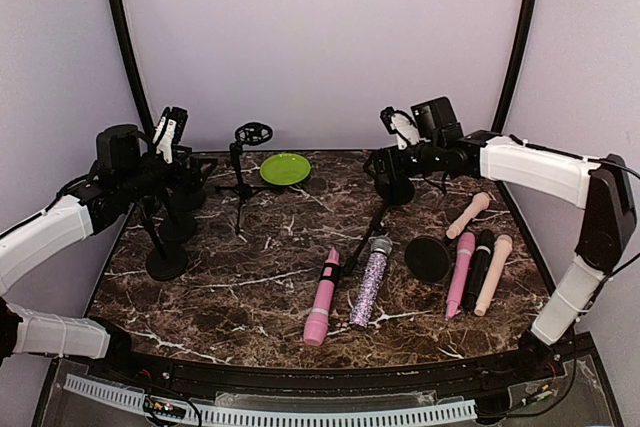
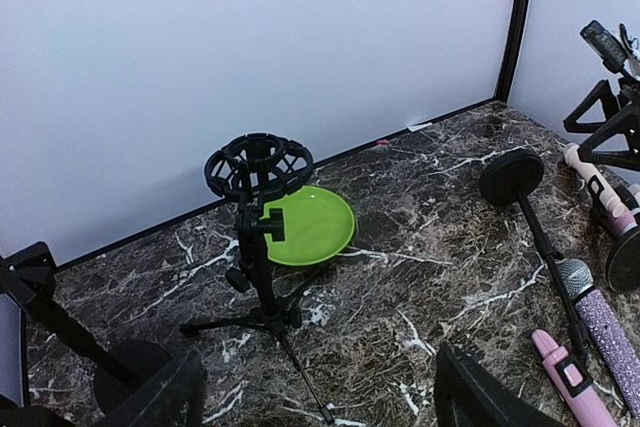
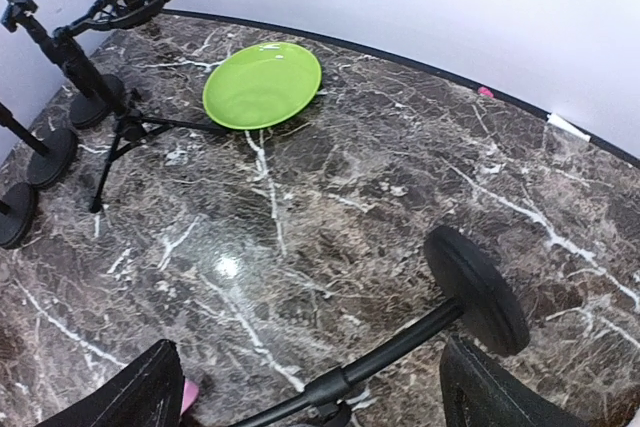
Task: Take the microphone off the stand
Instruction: Pick up the microphone stand with the microphone from the center of the board.
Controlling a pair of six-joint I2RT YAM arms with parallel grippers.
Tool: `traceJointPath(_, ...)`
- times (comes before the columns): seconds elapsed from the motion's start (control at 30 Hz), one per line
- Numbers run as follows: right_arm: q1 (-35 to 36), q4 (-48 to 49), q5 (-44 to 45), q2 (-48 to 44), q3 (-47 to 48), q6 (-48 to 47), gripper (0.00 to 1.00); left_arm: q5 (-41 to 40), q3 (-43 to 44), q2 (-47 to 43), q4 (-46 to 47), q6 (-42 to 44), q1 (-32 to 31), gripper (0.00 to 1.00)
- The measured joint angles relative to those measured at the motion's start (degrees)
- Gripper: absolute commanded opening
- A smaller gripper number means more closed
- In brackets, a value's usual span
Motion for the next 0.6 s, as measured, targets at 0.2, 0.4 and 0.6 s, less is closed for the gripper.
traceJointPath(0.2,-3.74,-3.26,0.24,9.84,8.5,-6.73,0.88,-0.48,0.0,-0.02,-0.02,0.57,-0.07,0.81)
traceJointPath(0.4,-7.19,-7.43,0.31,17.79,13.81,-13.25,0.81,-0.7,0.0,0.35,-0.02,0.96,-0.35,0.81)
traceJointPath(0.6,-8.31,-9.7,1.81,24.55,18.12,-18.21,0.68,-0.85,0.0,2.4,-0.35,1.07,-0.37,0.81)
